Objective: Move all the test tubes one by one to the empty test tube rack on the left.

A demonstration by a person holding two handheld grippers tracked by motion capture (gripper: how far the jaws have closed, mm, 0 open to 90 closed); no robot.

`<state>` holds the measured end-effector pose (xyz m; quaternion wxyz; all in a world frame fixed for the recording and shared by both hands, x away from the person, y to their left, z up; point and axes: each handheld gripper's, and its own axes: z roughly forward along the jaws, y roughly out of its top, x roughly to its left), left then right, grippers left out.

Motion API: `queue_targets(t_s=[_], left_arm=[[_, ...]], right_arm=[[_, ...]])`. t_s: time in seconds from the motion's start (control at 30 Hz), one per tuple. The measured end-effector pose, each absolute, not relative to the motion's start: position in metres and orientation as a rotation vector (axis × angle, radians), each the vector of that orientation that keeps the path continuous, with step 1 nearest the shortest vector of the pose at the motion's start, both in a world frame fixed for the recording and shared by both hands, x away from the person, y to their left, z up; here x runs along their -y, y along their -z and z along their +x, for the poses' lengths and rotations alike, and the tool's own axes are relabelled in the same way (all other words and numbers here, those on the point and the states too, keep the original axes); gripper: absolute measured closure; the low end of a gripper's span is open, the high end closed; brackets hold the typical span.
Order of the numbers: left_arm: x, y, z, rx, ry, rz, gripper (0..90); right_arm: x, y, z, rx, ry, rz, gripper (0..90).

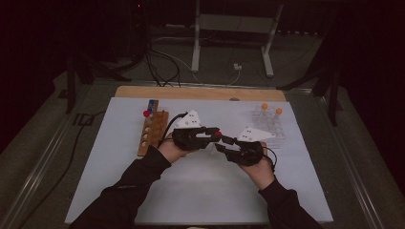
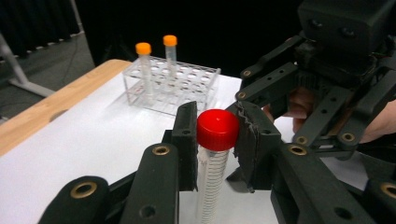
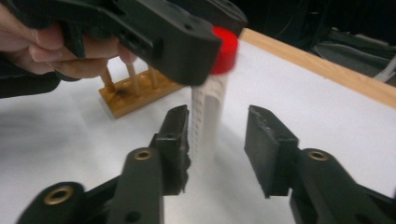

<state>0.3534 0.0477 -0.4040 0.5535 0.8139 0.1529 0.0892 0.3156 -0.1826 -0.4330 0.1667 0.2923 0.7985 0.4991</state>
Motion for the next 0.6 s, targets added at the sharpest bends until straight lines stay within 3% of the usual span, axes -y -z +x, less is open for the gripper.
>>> queue_targets(t_s=[0.2, 0.6], left_arm=[[-0.064, 0.395, 0.357, -0.399, -0.249, 1.899, 71.6], [-0.118, 0.377, 0.364, -0.498, -0.359, 1.851, 71.6]], right_arm=[[0.184, 0.432, 0.317, -2.270, -1.453, 0.845, 43.4], [0.183, 0.431, 0.318, -2.218, -1.468, 0.899, 7.9]])
